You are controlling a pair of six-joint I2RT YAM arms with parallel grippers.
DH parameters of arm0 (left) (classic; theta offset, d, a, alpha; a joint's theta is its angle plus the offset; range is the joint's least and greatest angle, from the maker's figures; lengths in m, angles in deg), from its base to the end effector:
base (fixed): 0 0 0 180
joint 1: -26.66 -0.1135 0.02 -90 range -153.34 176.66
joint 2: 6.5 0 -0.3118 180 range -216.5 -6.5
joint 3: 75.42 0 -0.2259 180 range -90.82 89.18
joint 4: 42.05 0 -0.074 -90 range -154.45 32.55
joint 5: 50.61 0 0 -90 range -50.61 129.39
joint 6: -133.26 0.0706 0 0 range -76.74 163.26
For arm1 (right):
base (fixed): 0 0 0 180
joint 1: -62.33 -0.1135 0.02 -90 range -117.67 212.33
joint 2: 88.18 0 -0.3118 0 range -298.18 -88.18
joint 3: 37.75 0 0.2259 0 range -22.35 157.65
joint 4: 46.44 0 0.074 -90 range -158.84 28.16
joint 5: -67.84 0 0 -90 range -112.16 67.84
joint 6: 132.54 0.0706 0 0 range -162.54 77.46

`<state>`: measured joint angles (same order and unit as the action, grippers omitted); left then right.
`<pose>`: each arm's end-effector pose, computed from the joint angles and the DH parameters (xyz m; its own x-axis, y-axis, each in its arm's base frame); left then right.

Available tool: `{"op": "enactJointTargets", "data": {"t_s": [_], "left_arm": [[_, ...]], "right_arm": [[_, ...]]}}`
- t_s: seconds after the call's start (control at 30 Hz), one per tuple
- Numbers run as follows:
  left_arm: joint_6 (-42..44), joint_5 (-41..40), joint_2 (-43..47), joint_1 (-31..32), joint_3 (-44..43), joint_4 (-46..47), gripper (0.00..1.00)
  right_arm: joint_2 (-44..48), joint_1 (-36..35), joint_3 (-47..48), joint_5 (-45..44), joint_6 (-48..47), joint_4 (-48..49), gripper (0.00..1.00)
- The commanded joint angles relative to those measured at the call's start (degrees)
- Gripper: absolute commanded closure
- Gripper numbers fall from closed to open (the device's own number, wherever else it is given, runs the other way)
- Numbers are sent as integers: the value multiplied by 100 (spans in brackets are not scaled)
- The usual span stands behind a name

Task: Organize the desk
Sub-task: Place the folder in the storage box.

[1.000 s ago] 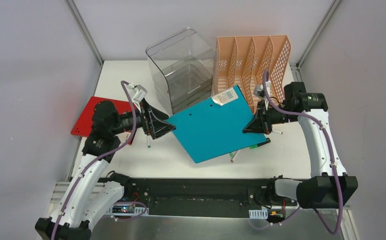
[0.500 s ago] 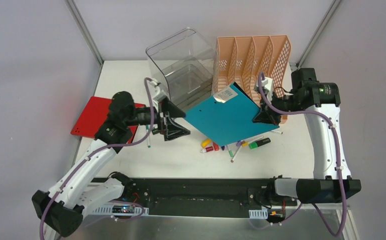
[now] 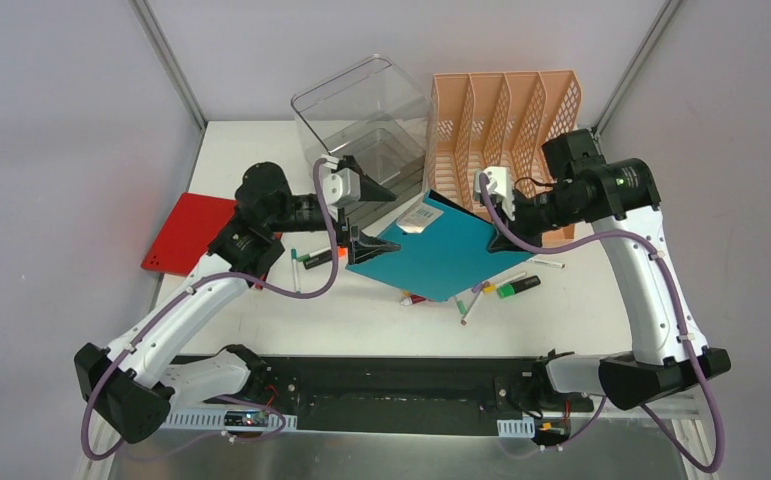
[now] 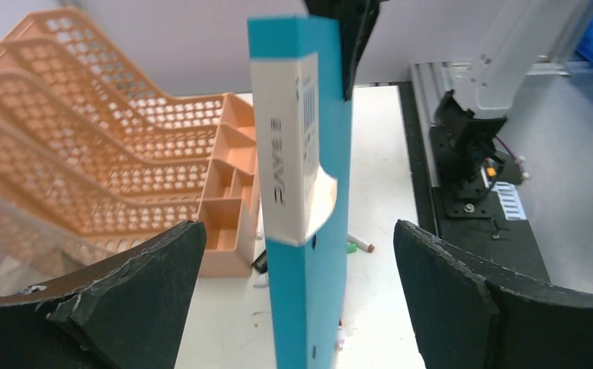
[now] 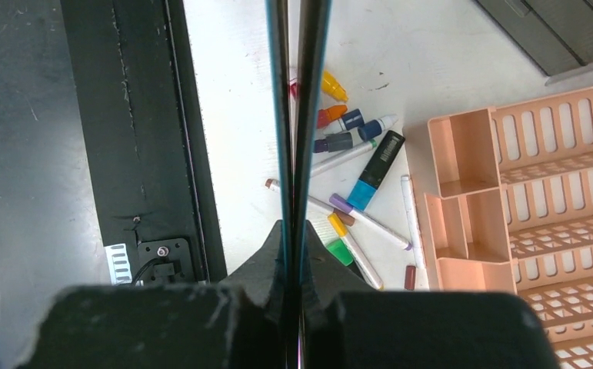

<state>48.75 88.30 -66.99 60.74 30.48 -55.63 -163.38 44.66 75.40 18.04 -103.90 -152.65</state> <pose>0.1411 -0.1597 0.4381 0.0954 0.0114 -0.9954 0.9879 0.1215 0.0961 0.1442 0.0938 0.4351 -0.0208 -0.7102 -0.7037 -0.9971 0.0666 -0.0377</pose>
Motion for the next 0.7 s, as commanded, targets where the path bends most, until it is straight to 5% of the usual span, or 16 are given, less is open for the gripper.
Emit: {"op": "enactJointTargets", "data": {"t_s": [0.0,0.17,0.43,0.57,0.67], "left_arm": [[357,1173,-410,10,-501,310,6],[-103,1462,-890,10,-641,250,5],[-84,1236,-1174,97,-812,-142,41],[294,1019,-1209,210,-909,-686,68],[437,972,-1142,234,-883,-771,100]], "right_arm": [[-7,-262,374,34,88,-1018,100],[-69,-420,553,-13,138,-1011,100],[-193,-615,667,-168,208,-1016,100],[-231,-640,680,-196,221,-1017,100],[-249,-648,680,-227,230,-1013,100]]}}
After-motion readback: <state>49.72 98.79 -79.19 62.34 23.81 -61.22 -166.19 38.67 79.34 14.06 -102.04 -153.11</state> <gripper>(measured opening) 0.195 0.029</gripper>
